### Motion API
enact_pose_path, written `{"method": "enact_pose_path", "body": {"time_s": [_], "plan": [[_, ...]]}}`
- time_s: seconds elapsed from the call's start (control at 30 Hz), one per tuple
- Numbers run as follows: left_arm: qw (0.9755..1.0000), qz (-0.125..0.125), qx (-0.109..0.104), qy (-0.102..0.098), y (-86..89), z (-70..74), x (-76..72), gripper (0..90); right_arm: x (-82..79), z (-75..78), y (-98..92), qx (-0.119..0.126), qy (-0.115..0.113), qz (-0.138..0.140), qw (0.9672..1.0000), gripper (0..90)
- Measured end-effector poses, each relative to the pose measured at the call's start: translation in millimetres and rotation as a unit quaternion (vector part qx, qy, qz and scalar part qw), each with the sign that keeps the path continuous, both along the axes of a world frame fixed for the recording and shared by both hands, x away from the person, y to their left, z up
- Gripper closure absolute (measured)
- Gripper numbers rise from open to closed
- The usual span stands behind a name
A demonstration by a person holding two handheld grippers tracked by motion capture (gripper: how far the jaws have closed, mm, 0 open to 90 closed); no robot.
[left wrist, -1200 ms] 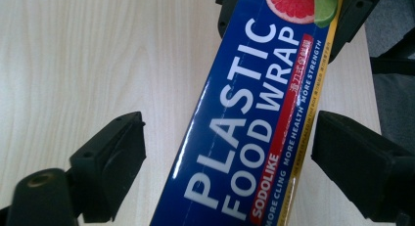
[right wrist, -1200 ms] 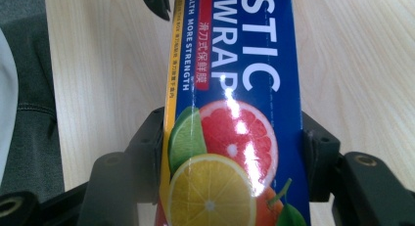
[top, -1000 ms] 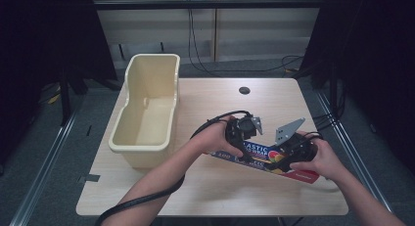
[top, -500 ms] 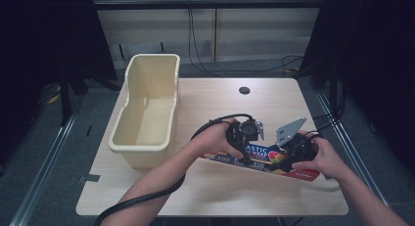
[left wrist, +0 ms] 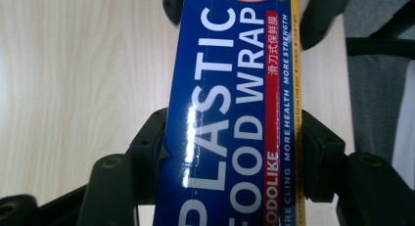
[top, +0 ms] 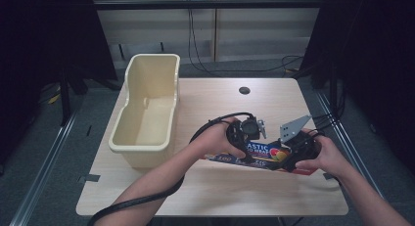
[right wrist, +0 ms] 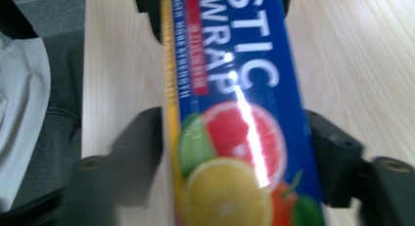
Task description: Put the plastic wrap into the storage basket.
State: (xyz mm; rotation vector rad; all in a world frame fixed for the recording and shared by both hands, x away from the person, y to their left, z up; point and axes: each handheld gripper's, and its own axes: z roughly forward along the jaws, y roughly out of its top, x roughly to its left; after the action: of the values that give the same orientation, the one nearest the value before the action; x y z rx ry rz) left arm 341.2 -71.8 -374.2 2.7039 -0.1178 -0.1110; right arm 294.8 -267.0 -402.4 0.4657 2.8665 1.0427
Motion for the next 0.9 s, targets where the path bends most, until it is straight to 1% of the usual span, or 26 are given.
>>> {"method": "enact_pose_path", "body": {"time_s": [0.03,0.07,0.1,0.13,0.17,0.2,0.23,0.27,0.3,0.33,0.37,0.4,0.43,0.47,0.5,0.53,0.57,0.63,0.77,0.8,0.83,0.9], "plan": [[1.0000,0.003,-0.002,-0.007,1.6,0.1,0.2,40.7,0.9,-0.8,-0.5,-0.001,0.007,-0.010,0.9999,17.2],[1.0000,0.008,0.000,-0.003,3.3,0.5,0.9,40.7,2.0,-0.9,-1.5,-0.003,0.014,-0.014,0.9998,16.4],[0.9999,0.010,0.000,-0.003,4.9,1.2,2.0,40.7,2.0,-0.9,-1.5,-0.003,0.014,-0.014,0.9998,16.4],[0.9999,0.016,-0.004,-0.003,6.6,1.4,2.4,40.6,3.4,-0.8,-4.0,0.002,0.020,-0.024,0.9995,14.4],[0.9998,0.018,-0.004,0.002,8.0,2.3,3.1,40.6,4.0,-0.2,-4.6,0.010,0.019,-0.027,0.9994,14.0],[0.9997,0.023,-0.007,-0.001,9.1,2.8,2.6,40.6,4.0,-0.2,-4.6,0.010,0.019,-0.027,0.9994,14.0],[0.9997,0.023,-0.003,0.002,10.3,3.8,3.9,40.6,4.9,0.0,-5.0,0.014,0.017,-0.029,0.9993,12.0],[0.9995,0.030,-0.004,0.001,11.2,3.4,4.1,40.6,4.5,1.3,-4.4,0.006,0.020,-0.042,0.9989,8.8],[0.9994,0.033,0.001,-0.004,13.0,3.4,4.4,40.6,5.4,1.4,-4.9,0.004,0.019,-0.046,0.9987,8.3],[0.9994,0.030,0.008,-0.012,14.7,3.6,4.6,40.6,7.0,1.8,-7.1,0.012,0.016,-0.051,0.9985,8.3],[0.9993,0.035,0.007,-0.012,16.4,3.2,4.4,40.6,7.9,2.9,-9.4,0.012,0.010,-0.057,0.9983,8.3],[0.9992,0.038,0.010,-0.005,19.8,3.6,5.7,40.6,8.1,3.3,-11.2,0.014,0.002,-0.060,0.9981,8.3],[0.9990,0.045,0.004,-0.007,22.7,3.2,5.7,40.6,7.4,4.8,-13.9,0.014,-0.008,-0.066,0.9977,8.3],[0.9990,0.044,0.008,-0.004,24.9,4.4,7.0,40.5,7.6,5.5,-16.0,0.014,-0.009,-0.064,0.9978,7.1],[0.9986,0.052,0.005,-0.002,28.4,5.3,7.8,40.6,7.9,5.7,-17.1,0.015,-0.009,-0.067,0.9976,6.3],[0.9985,0.055,0.004,-0.006,30.2,6.2,8.1,40.5,8.5,6.1,-19.1,0.017,-0.010,-0.070,0.9973,6.3],[0.9981,0.061,0.003,-0.007,32.8,7.7,9.0,40.5,8.4,6.3,-19.6,0.019,-0.008,-0.070,0.9973,6.3],[0.9977,0.067,0.005,-0.006,36.6,10.8,10.1,40.5,8.8,6.9,-21.5,0.022,-0.013,-0.078,0.9966,4.3],[0.9965,0.082,0.017,-0.002,42.9,16.1,10.9,40.5,9.5,10.2,-25.3,0.036,-0.015,-0.092,0.9949,3.4],[0.9959,0.088,0.020,0.002,45.2,17.9,11.1,40.5,9.5,10.8,-26.1,0.035,-0.018,-0.097,0.9945,3.3],[0.9955,0.093,0.018,0.004,47.2,18.9,11.4,40.4,9.8,10.7,-27.7,0.035,-0.021,-0.103,0.9939,3.3],[0.9956,0.091,0.021,-0.003,50.2,21.8,10.7,40.4,9.9,10.8,-29.6,0.037,-0.028,-0.116,0.9922,3.3]]}}
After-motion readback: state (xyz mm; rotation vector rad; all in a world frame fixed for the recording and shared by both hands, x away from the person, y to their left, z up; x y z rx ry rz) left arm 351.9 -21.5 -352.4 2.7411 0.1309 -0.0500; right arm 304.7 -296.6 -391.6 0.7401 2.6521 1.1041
